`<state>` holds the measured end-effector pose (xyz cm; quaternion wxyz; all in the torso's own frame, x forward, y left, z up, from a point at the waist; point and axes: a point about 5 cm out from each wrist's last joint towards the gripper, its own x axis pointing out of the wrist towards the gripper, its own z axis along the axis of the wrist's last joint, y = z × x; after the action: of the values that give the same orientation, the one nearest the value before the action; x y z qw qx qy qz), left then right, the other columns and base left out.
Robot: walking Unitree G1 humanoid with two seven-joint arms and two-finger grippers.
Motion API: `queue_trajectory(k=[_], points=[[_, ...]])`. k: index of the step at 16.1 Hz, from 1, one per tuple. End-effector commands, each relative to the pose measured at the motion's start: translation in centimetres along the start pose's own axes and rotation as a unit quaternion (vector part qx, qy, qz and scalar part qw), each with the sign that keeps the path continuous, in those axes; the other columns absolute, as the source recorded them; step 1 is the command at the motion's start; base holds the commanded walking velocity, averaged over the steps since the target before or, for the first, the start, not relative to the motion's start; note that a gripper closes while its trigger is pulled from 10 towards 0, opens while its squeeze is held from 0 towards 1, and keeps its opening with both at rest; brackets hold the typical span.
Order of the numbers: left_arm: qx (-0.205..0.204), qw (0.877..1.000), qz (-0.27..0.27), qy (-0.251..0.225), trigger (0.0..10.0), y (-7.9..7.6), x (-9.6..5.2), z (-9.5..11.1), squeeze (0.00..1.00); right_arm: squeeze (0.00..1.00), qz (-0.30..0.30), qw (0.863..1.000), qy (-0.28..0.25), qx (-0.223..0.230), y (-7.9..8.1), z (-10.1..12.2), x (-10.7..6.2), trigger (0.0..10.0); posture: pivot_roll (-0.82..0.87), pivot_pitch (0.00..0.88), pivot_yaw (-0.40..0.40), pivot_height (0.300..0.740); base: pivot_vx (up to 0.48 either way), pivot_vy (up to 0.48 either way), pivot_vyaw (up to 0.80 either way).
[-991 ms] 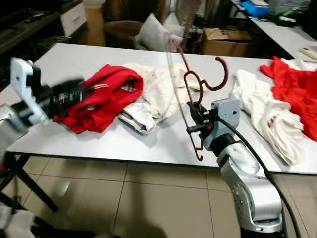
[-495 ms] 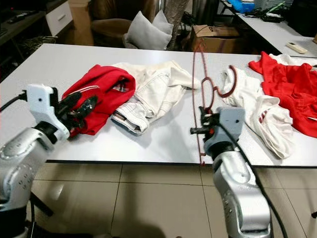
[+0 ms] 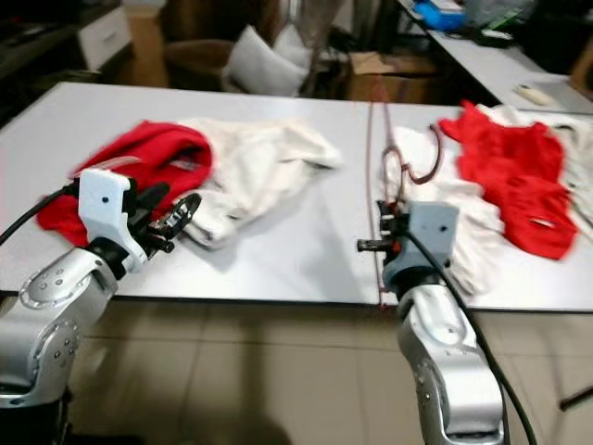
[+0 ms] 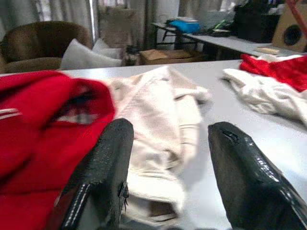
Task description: Hang hanger
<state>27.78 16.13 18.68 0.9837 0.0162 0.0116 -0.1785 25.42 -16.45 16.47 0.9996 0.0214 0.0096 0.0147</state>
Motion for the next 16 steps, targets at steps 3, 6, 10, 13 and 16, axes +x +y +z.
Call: queue_trajectory(k=[3, 6, 10, 13, 16], points=[[0.009, 1.0, 0.0, 0.004, 10.0, 0.0, -0.2, -0.1, 0.0, 0.0, 0.004, 1.0, -0.006, -0.007, 0.4, 0.3, -0.1, 10.0, -0.12, 0.0, -0.007, 0.74, 0.0, -0.456, 0.0], [0.013, 1.0, -0.003, 0.006, 10.0, 0.0, -0.1, -0.1, 0.0, 0.0, 0.004, 1.0, -0.007, -0.01, 0.4, 0.3, -0.1, 10.0, -0.12, 0.0, -0.009, 0.74, 0.0, -0.454, 0.0], [0.017, 1.0, -0.003, 0.008, 10.0, 0.0, -0.1, -0.2, 0.0, 0.0, 0.025, 0.999, 0.008, -0.022, 1.0, 0.1, -0.1, 10.0, -0.12, 0.0, -0.01, 0.74, 0.0, -0.451, 0.0], [0.018, 1.0, -0.004, 0.008, 10.0, -0.1, 0.0, -0.2, 0.0, 0.0, 0.034, 0.999, 0.021, -0.029, 1.2, 0.0, 0.0, 10.0, -0.12, 0.0, -0.011, 0.74, 0.0, -0.444, 0.0], [0.019, 1.0, -0.004, 0.008, 10.0, -0.1, -0.1, -0.3, 0.0, 0.0, 0.047, 0.998, 0.034, -0.016, 1.6, -0.2, 0.1, 10.0, -0.12, 0.0, -0.012, 0.74, 0.0, -0.435, 0.0]])
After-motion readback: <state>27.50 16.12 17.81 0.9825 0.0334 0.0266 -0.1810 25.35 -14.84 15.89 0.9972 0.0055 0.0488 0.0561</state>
